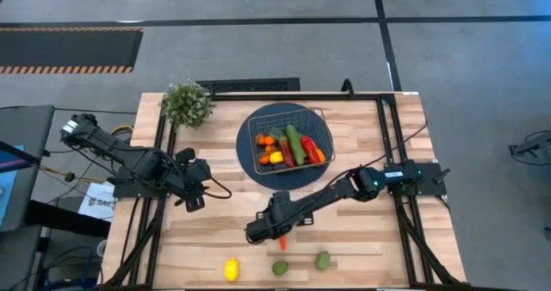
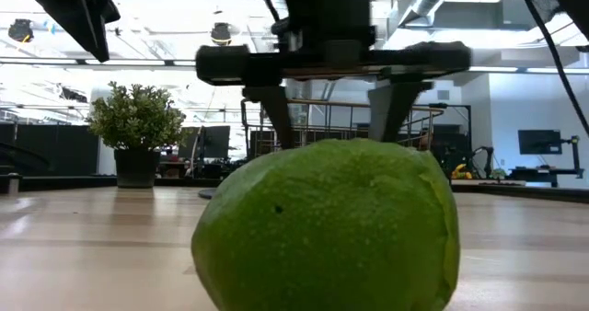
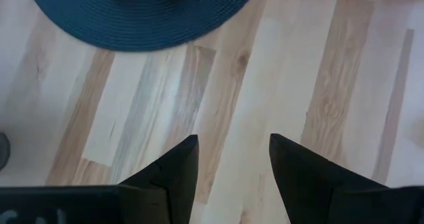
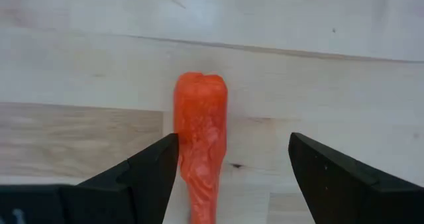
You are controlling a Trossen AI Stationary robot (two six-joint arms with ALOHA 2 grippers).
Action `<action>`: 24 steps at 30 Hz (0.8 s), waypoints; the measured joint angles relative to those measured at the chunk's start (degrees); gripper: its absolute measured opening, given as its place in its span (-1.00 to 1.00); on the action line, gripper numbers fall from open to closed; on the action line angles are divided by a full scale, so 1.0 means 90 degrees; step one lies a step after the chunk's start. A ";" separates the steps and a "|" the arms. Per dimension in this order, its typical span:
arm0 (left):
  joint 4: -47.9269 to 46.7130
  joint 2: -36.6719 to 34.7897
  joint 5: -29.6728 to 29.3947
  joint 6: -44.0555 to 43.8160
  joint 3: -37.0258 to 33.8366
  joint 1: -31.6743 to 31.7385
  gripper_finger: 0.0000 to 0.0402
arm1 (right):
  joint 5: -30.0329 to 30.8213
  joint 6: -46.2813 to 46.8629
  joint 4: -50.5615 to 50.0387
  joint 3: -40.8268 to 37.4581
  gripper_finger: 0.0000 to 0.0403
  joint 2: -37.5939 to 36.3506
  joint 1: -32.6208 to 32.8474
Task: Build produce basket
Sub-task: Put the carrot into the basket
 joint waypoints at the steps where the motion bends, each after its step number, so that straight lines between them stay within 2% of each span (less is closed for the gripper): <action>1: 0.0032 0.0000 -0.0006 0.0026 0.0000 0.0000 -0.15 | 0.0025 0.0097 -0.0036 -0.0001 0.50 0.0000 0.0034; 6: 0.0123 0.0000 -0.0010 0.0072 0.0000 -0.0002 -0.15 | 0.0072 0.0347 0.0054 -0.0134 0.50 -0.0009 0.0100; 9: 0.0124 0.0000 -0.0012 0.0077 0.0000 -0.0001 -0.15 | 0.0072 0.0389 0.0441 -0.0429 0.50 -0.0001 0.0102; 12: 0.0126 0.0000 -0.0010 0.0091 0.0000 -0.0002 -0.15 | -0.0018 0.0255 0.1343 -0.0776 0.49 -0.0015 0.0103; 17: 0.0131 0.0000 0.0010 0.0086 0.0000 -0.0002 -0.15 | -0.0045 0.0104 0.1557 -0.0934 0.41 -0.0056 0.0086; 21: 0.0133 0.0002 0.0029 0.0083 0.0002 -0.0002 -0.15 | -0.0246 -0.0283 0.1539 -0.0934 0.16 -0.0056 0.0003; 24: 0.0133 0.0002 0.0031 0.0081 0.0000 -0.0002 -0.15 | -0.0556 -0.0804 0.1649 -0.0934 -0.22 -0.0056 -0.0093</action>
